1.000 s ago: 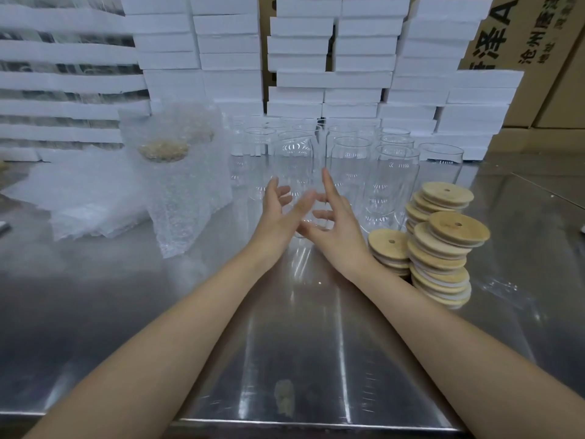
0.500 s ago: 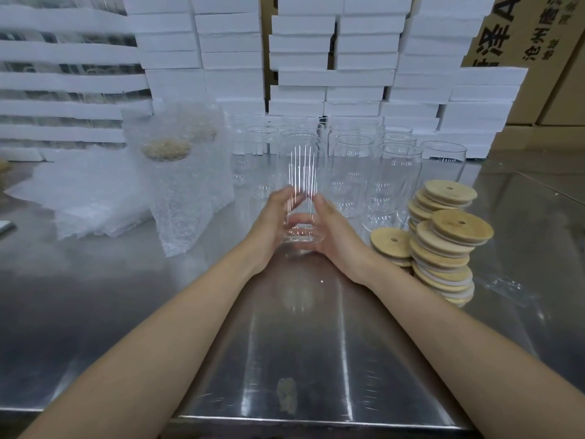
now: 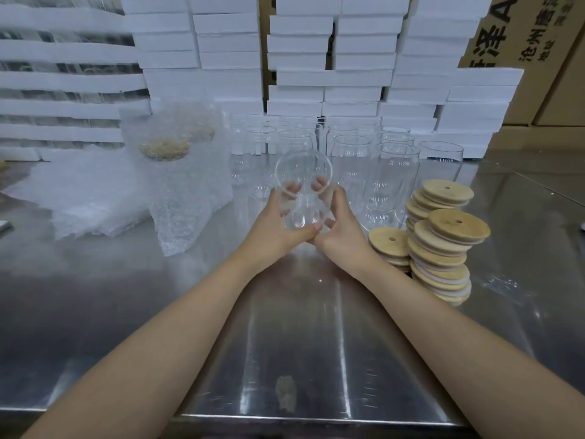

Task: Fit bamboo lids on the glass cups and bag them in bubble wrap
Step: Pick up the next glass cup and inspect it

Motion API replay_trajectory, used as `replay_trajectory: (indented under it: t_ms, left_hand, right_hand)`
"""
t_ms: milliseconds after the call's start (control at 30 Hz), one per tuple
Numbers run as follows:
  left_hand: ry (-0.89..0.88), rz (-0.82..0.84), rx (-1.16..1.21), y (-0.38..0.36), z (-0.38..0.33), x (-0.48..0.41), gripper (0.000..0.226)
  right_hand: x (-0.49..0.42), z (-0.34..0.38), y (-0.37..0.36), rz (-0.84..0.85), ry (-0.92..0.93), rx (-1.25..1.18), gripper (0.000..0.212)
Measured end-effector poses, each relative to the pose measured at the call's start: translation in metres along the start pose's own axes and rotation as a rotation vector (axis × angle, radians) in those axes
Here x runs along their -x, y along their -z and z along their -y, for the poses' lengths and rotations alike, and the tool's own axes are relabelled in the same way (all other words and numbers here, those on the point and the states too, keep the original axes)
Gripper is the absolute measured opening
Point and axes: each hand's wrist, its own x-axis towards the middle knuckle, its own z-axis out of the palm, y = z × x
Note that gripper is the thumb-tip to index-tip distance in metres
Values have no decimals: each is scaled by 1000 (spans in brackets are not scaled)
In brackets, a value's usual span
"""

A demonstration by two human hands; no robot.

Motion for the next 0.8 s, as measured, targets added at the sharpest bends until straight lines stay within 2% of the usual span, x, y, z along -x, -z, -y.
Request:
replay_trajectory:
  t_ms: [100,233,367,467,567,667,733,800]
  left_hand:
    - [-107,-12,-94,1,0,-2,82]
    - [-183,-65,-149,1,-6,-3,102]
    - [-262,-106,-173,1,-9,-1,107]
    - [-299,-154,-139,-2,-8,-1,96]
    - [-282,-280,57,-8,-15,3,74]
    - [-79,-372,416,-5,-29,2,72]
    - [76,-365,632,1,-37,-3,73]
    - [170,-279,797,6,-47,-6,70]
  right_hand:
    - [1,4,2,-57,67,101,76]
    - [0,9,-4,-157,143,166,58]
    - [-3,2,-3,-183,146,132,67]
    - [-4,4,-2,-168,170,180,65]
    - [-1,7,-1,-132,187,133,80]
    - [0,16,1,-91,209,154,90]
    - [2,28,-2,-59,245,234,89]
    - [2,41,-5,-93,310,304,83]
